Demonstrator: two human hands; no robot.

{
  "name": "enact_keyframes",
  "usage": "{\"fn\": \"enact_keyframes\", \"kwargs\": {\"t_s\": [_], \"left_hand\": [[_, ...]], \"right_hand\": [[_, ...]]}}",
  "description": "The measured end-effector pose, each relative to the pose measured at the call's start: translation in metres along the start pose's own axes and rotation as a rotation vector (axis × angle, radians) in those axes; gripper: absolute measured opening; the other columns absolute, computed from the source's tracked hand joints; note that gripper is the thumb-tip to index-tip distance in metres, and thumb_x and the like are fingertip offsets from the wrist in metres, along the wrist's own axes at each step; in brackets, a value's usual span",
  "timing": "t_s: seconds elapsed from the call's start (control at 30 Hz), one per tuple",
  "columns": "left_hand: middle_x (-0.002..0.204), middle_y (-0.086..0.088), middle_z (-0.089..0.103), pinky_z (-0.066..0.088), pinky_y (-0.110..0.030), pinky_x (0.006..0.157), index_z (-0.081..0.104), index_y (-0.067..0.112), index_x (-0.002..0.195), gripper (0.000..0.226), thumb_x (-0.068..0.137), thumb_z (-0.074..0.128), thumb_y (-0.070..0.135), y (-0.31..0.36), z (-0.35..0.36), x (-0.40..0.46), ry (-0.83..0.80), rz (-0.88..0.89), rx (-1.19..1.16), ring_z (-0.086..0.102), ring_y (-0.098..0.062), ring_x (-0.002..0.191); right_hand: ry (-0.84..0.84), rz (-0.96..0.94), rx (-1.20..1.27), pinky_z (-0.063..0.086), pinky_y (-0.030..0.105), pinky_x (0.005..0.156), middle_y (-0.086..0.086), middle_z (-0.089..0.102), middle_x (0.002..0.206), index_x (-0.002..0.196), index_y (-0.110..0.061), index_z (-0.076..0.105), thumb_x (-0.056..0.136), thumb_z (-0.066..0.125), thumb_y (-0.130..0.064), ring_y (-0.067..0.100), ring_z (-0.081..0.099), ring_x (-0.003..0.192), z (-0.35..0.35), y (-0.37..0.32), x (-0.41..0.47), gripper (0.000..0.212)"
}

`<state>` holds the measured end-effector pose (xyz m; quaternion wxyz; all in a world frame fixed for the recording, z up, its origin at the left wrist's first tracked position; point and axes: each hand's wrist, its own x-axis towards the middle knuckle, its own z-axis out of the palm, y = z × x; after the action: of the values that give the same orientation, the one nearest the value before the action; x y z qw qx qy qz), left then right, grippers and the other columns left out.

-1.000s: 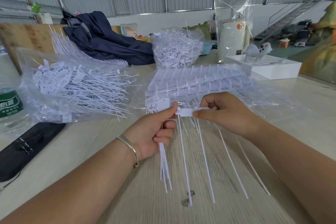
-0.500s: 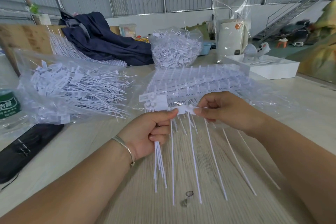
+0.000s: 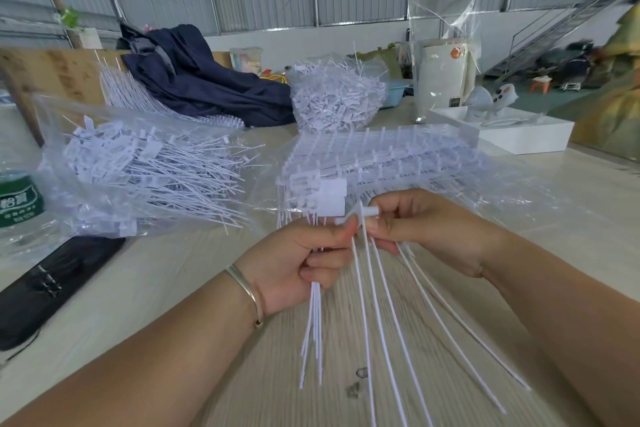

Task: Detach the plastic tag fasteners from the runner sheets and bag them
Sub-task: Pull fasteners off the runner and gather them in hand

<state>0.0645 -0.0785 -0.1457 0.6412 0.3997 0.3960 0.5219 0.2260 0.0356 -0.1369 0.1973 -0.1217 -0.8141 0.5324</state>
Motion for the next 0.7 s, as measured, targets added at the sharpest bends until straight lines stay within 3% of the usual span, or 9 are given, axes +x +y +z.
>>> {"fn": "enact_keyframes", "kwargs": {"t_s": [0.1, 0.17, 0.27, 0.4, 0.53, 0.7], "left_hand": [[0.069, 0.006, 0.049, 0.014, -0.010, 0.034, 0.074, 0.012, 0.087, 0.015, 0.074, 0.072, 0.019, 0.001, 0.000, 0.000, 0.050, 0.019, -0.066, 0.030, -0.001, 0.041], [0.069, 0.003, 0.054, 0.016, -0.011, 0.031, 0.069, 0.010, 0.080, 0.009, 0.074, 0.071, 0.016, 0.004, -0.001, 0.000, 0.091, 0.056, -0.101, 0.031, -0.001, 0.039], [0.061, 0.002, 0.047, 0.016, -0.013, 0.028, 0.058, 0.011, 0.071, 0.013, 0.070, 0.070, 0.017, 0.010, -0.003, 0.001, 0.159, 0.119, -0.102, 0.028, -0.002, 0.036], [0.053, 0.006, 0.036, 0.013, -0.013, 0.029, 0.050, 0.016, 0.073, 0.016, 0.074, 0.066, 0.020, 0.009, -0.007, 0.004, 0.302, 0.109, -0.002, 0.023, -0.002, 0.035], [0.048, 0.009, 0.024, 0.013, -0.013, 0.027, 0.054, 0.019, 0.064, 0.014, 0.069, 0.068, 0.020, 0.006, -0.005, 0.007, 0.366, 0.085, 0.041, 0.018, -0.001, 0.032], [0.046, 0.010, 0.023, 0.011, -0.014, 0.029, 0.051, 0.019, 0.067, 0.021, 0.065, 0.072, 0.016, 0.007, -0.004, 0.006, 0.424, 0.093, 0.152, 0.016, -0.002, 0.033]], "right_hand": [[0.063, 0.018, -0.001, 0.035, 0.023, 0.068, -0.002, 0.046, 0.053, 0.079, -0.003, 0.064, 0.075, 0.069, -0.050, 0.013, 0.039, 0.058, 0.003, -0.004, 0.000, 0.047], [0.146, 0.002, 0.010, 0.035, 0.016, 0.059, 0.002, 0.043, 0.053, 0.071, -0.005, 0.059, 0.071, 0.076, -0.051, 0.012, 0.036, 0.054, 0.004, -0.006, 0.001, 0.050], [0.293, -0.023, 0.022, 0.032, 0.015, 0.052, 0.002, 0.041, 0.052, 0.077, 0.012, 0.053, 0.065, 0.075, -0.048, 0.012, 0.034, 0.050, 0.000, -0.007, 0.003, 0.065], [0.379, -0.034, 0.041, 0.030, 0.016, 0.050, -0.002, 0.043, 0.052, 0.078, 0.001, 0.068, 0.068, 0.078, -0.033, 0.011, 0.034, 0.051, -0.004, -0.006, 0.002, 0.037], [0.369, -0.024, 0.026, 0.031, 0.014, 0.048, -0.002, 0.043, 0.049, 0.086, -0.013, 0.079, 0.063, 0.081, -0.031, 0.009, 0.035, 0.048, -0.003, -0.006, 0.000, 0.029], [0.338, -0.013, 0.040, 0.034, 0.003, 0.048, -0.014, 0.058, 0.048, 0.091, -0.003, 0.077, 0.075, 0.078, -0.007, -0.002, 0.050, 0.045, -0.007, -0.006, 0.000, 0.017]]}}
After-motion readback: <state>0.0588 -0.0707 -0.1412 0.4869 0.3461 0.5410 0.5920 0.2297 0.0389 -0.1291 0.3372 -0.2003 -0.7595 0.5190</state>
